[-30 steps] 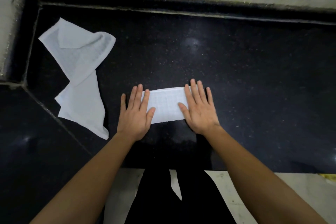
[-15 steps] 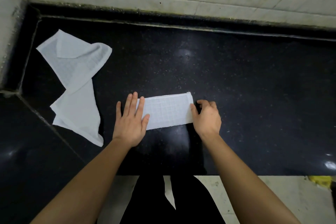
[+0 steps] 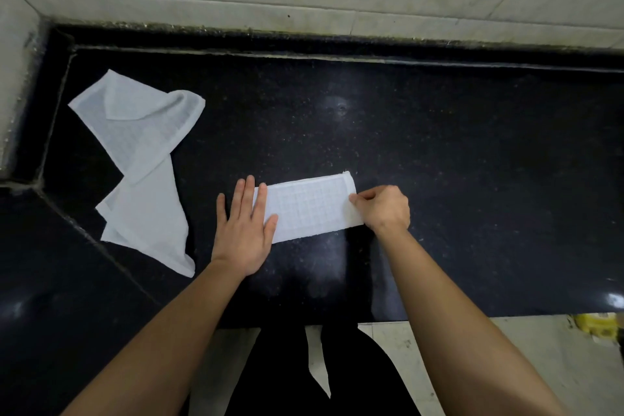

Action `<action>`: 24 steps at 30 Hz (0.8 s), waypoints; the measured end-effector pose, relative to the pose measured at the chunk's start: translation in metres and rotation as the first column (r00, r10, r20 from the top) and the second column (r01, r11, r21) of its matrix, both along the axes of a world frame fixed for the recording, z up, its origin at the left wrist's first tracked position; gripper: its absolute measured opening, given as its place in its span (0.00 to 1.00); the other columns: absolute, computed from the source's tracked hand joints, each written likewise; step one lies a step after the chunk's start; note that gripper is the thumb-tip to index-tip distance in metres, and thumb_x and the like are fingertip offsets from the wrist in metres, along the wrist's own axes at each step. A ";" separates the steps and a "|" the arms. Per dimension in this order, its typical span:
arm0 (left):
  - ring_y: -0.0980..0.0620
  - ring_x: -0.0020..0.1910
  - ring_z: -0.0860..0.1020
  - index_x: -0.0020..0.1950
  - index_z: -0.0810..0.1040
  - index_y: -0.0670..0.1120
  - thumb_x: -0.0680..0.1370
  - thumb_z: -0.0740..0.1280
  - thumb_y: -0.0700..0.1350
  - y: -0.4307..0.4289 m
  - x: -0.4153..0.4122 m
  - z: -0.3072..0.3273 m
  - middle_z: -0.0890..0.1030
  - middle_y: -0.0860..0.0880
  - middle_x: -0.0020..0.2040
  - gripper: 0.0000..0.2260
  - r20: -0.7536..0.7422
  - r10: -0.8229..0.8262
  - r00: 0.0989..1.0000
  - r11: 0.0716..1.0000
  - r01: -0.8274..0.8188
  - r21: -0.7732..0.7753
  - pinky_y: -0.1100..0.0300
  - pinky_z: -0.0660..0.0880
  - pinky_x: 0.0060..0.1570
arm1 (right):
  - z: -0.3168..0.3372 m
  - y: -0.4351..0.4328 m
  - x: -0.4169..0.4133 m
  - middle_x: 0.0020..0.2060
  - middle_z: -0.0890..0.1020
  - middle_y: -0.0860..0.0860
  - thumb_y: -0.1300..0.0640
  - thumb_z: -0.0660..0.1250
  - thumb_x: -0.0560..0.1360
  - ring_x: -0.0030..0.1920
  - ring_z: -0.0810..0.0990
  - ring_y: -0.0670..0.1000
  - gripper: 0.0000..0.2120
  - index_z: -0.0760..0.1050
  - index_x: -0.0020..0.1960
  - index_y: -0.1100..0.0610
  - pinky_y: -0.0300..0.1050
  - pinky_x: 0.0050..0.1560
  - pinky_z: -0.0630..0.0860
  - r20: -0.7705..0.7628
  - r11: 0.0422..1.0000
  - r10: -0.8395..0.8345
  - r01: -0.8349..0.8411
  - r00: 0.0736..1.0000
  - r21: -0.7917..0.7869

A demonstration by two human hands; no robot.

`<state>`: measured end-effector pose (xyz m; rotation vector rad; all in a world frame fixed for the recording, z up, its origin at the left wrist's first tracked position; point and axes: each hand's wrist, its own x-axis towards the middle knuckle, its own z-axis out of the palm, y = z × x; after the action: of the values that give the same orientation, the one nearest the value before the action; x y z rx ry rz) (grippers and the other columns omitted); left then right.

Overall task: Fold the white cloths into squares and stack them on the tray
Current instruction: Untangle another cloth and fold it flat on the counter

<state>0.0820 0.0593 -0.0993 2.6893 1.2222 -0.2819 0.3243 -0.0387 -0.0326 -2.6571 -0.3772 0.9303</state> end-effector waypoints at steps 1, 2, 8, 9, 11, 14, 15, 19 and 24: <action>0.43 0.81 0.45 0.82 0.48 0.44 0.83 0.41 0.58 0.000 0.000 -0.001 0.47 0.41 0.82 0.30 -0.003 -0.003 1.000 1.000 0.003 -0.005 0.37 0.49 0.77 | 0.001 0.001 0.000 0.43 0.82 0.49 0.47 0.73 0.75 0.41 0.77 0.50 0.08 0.85 0.49 0.49 0.42 0.41 0.73 -0.020 1.000 -0.014 0.014 1.000 -0.009; 0.43 0.81 0.46 0.82 0.48 0.43 0.83 0.41 0.58 0.000 -0.001 -0.001 0.48 0.41 0.82 0.30 -0.003 -0.004 1.000 1.000 0.004 -0.010 0.37 0.50 0.76 | 0.001 0.004 0.001 0.43 0.82 0.49 0.47 0.73 0.75 0.42 0.78 0.51 0.07 0.85 0.48 0.50 0.42 0.41 0.74 -0.037 1.000 -0.018 0.017 0.999 -0.026; 0.46 0.80 0.39 0.82 0.48 0.43 0.82 0.41 0.61 0.000 -0.007 0.012 0.40 0.42 0.82 0.32 0.103 0.017 0.995 0.995 -0.007 -0.096 0.42 0.45 0.78 | 0.009 0.012 -0.003 0.49 0.84 0.53 0.53 0.66 0.76 0.42 0.78 0.53 0.10 0.85 0.51 0.54 0.42 0.42 0.73 -0.044 0.991 0.098 -0.102 0.994 -0.089; 0.45 0.80 0.39 0.81 0.50 0.43 0.83 0.43 0.60 -0.002 -0.011 0.016 0.41 0.42 0.82 0.32 0.134 0.025 0.991 0.995 -0.012 -0.097 0.43 0.46 0.78 | 0.011 0.011 -0.005 0.48 0.84 0.53 0.54 0.65 0.76 0.42 0.78 0.54 0.10 0.85 0.50 0.54 0.42 0.41 0.73 -0.031 0.990 0.114 -0.116 0.993 -0.085; 0.42 0.81 0.47 0.80 0.57 0.41 0.83 0.48 0.57 -0.006 -0.023 0.022 0.48 0.40 0.82 0.30 0.178 0.016 0.984 0.998 -0.005 -0.063 0.41 0.53 0.77 | 0.014 0.009 -0.009 0.43 0.83 0.51 0.55 0.66 0.76 0.40 0.78 0.51 0.09 0.84 0.48 0.55 0.41 0.39 0.73 -0.015 0.990 0.130 -0.131 0.991 -0.054; 0.39 0.75 0.63 0.74 0.69 0.39 0.82 0.53 0.52 -0.008 -0.041 0.026 0.63 0.38 0.77 0.25 0.221 -0.046 0.974 0.998 0.052 -0.023 0.41 0.67 0.69 | 0.014 0.006 -0.009 0.42 0.81 0.47 0.53 0.68 0.74 0.40 0.76 0.46 0.05 0.82 0.47 0.51 0.39 0.36 0.72 -0.049 0.997 0.071 -0.069 0.996 0.037; 0.39 0.72 0.67 0.72 0.71 0.39 0.82 0.53 0.52 -0.007 -0.047 0.026 0.67 0.39 0.74 0.24 0.222 -0.067 0.973 0.997 0.072 -0.019 0.42 0.70 0.67 | 0.013 0.006 -0.009 0.45 0.82 0.46 0.53 0.69 0.74 0.43 0.77 0.46 0.05 0.82 0.48 0.50 0.38 0.38 0.72 -0.069 0.997 0.024 -0.018 0.997 0.077; 0.42 0.66 0.73 0.70 0.75 0.41 0.82 0.51 0.51 0.001 -0.058 0.024 0.76 0.42 0.68 0.24 0.182 -0.152 0.971 0.988 0.153 0.011 0.45 0.73 0.63 | 0.014 0.004 -0.015 0.51 0.85 0.48 0.55 0.78 0.70 0.52 0.83 0.48 0.16 0.81 0.57 0.53 0.42 0.53 0.79 -0.307 0.903 -0.225 0.316 0.925 0.291; 0.44 0.65 0.73 0.70 0.76 0.42 0.81 0.58 0.50 0.004 -0.054 0.029 0.76 0.44 0.67 0.21 0.219 -0.130 0.967 0.987 0.147 -0.061 0.46 0.73 0.62 | 0.037 0.020 -0.047 0.45 0.88 0.52 0.60 0.79 0.71 0.45 0.87 0.49 0.12 0.84 0.53 0.57 0.39 0.44 0.82 -0.559 0.796 -0.097 0.402 0.823 0.453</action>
<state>0.0278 0.0638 -0.0703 2.6601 0.9448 -0.0523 0.2771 -0.0182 0.0044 -1.7816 -0.1137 1.1705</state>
